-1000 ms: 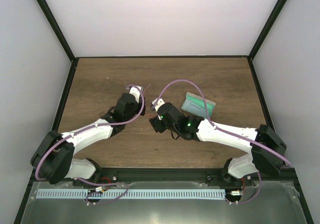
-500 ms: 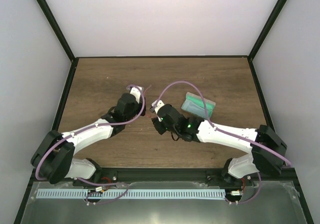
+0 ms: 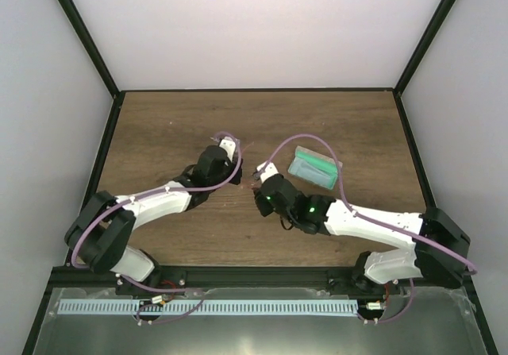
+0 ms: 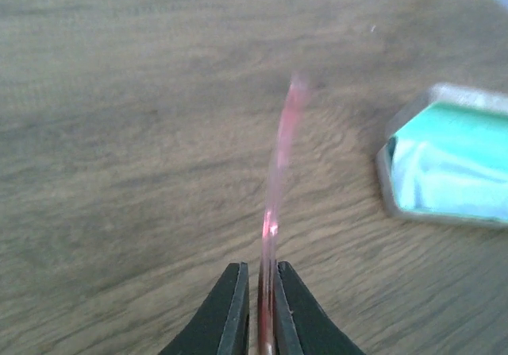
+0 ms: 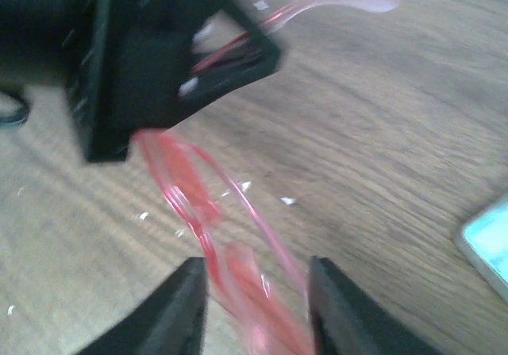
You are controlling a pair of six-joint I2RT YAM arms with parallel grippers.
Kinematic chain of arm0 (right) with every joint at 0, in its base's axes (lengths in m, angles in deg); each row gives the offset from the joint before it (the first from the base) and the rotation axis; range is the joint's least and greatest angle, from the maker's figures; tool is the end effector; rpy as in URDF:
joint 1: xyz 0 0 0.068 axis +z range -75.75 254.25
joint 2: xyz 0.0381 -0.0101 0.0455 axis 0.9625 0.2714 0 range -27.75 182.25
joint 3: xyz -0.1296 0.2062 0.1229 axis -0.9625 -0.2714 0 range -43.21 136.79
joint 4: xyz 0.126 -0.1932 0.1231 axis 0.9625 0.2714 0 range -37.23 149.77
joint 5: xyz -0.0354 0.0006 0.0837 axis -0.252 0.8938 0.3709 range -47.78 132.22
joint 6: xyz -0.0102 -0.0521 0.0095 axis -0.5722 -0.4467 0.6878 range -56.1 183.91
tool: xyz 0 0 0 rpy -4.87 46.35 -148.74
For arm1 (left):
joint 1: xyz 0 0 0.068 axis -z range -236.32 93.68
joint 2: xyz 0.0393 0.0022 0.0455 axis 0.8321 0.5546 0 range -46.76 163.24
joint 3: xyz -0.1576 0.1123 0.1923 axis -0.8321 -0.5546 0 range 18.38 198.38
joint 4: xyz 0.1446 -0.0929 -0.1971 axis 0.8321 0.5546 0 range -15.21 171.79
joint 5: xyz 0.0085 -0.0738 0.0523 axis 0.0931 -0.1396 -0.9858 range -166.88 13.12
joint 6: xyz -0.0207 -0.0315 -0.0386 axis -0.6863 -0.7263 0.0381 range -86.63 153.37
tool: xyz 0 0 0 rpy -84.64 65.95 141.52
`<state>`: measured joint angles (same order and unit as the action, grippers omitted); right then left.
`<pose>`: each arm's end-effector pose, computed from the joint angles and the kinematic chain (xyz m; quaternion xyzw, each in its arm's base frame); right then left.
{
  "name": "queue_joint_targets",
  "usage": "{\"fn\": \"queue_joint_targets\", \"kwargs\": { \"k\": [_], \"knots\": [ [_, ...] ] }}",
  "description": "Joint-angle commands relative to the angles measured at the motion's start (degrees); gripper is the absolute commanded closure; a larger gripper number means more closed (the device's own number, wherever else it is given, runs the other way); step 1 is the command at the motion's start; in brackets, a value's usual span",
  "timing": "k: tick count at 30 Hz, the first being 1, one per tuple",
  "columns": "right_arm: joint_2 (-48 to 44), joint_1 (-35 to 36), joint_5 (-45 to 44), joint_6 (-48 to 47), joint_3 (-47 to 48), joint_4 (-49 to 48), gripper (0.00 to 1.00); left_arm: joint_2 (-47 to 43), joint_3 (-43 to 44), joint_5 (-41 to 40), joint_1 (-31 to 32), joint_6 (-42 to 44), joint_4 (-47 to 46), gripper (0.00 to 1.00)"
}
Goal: Organize the sunglasses
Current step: Place the sunglasses at the center of the board, then adjust the sunglasses at the center of the board.
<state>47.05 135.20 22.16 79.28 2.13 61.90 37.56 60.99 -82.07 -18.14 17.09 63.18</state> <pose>0.1454 0.2368 0.2330 -0.2740 0.8473 0.1405 0.4328 0.2467 -0.1899 0.2030 0.1422 0.8541 -0.1933 0.4615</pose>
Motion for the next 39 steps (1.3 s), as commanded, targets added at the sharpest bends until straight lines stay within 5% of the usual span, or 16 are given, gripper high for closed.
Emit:
{"fn": "queue_joint_targets", "kwargs": {
  "k": [1, 6, 12, 15, 18, 20, 26, 32, 39],
  "knots": [
    [-5.4, -2.0, -9.6, 8.0, -1.6, -4.0, 0.54, 3.7, -1.4, -3.6, -1.4, -1.0, 4.4, 0.9],
    [-5.3, -3.7, -7.6, 8.5, -2.4, -5.0, 0.36, 5.1, -2.2, -2.4, -1.4, -1.6, 4.4, 0.89],
    [-4.8, -5.4, -5.4, 8.3, -3.3, -6.7, 0.34, 7.6, -0.8, -1.8, -1.4, -1.7, 7.1, 0.86],
    [-3.7, -5.9, -4.4, 8.0, -3.1, -7.5, 0.33, 11.2, 1.5, -2.6, -1.4, -3.1, 9.6, 0.76],
    [-2.0, -6.4, -3.9, 7.4, -2.5, -8.1, 0.33, 12.1, 0.4, -2.7, -1.4, -4.9, 7.8, 0.46],
    [-0.8, -7.2, -3.1, 7.3, -2.2, -8.9, 0.33, 11.4, -0.4, -2.8, -1.4, -5.6, 6.5, 0.36],
    [4.3, -10.8, 0.4, 7.8, -1.0, -10.9, 0.54, 4.7, -0.5, -2.4, -1.4, -5.3, 6.6, 0.22],
    [11.4, -13.0, 1.3, 9.6, -1.9, -12.3, 0.89, -3.5, -4.2, -2.1, -0.9, -8.7, 5.3, 0.2],
    [15.3, -13.0, 3.5, 9.3, -5.5, -17.0, 0.94, -9.7, -19.7, -5.5, 2.5, -15.0, -4.3, 0.23]
  ]
}}
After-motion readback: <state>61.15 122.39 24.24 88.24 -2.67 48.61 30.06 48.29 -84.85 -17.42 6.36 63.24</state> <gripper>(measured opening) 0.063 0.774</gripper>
